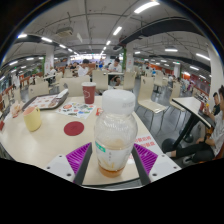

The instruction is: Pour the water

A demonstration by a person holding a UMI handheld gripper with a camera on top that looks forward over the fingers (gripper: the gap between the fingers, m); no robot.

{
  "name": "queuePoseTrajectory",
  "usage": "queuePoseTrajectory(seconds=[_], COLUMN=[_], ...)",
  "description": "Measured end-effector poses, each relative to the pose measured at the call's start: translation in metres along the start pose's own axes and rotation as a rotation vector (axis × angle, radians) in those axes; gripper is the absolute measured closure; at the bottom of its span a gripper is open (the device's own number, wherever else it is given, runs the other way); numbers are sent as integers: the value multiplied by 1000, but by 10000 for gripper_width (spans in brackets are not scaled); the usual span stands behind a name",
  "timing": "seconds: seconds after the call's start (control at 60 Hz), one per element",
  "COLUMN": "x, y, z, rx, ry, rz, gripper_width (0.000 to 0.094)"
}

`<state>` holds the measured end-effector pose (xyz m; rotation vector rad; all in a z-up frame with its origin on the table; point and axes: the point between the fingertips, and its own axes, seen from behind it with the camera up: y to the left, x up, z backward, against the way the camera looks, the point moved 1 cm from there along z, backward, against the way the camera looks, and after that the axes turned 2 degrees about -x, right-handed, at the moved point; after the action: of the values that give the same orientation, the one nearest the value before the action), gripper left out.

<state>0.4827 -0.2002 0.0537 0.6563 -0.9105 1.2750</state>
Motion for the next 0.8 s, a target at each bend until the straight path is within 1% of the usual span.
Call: queuePoseTrajectory(seconds=[0.033,0.067,0.083,0.117,0.167,0.233,0.25,0.4,0.5,0.617,0.8], x=[1,1,2,6,8,8,9,12,29,71,156], y=[2,-1,-2,0,1,0,0,3,7,13,51], z=[-5,-10,-12,-16,-15,-17,-17,-16,-12,-3,0], rx=[6,-5,-11,2,14,3,0,-32,-67,-126,-289], ry=[-11,-18,-26,-43,-44,-52,-51,-35,-49,-83,-153], rz=[3,8,13,7,-7,-14,-13,23,79,208,531], gripper_width=[229,344,373,392,426,463,495,495,495,495,496])
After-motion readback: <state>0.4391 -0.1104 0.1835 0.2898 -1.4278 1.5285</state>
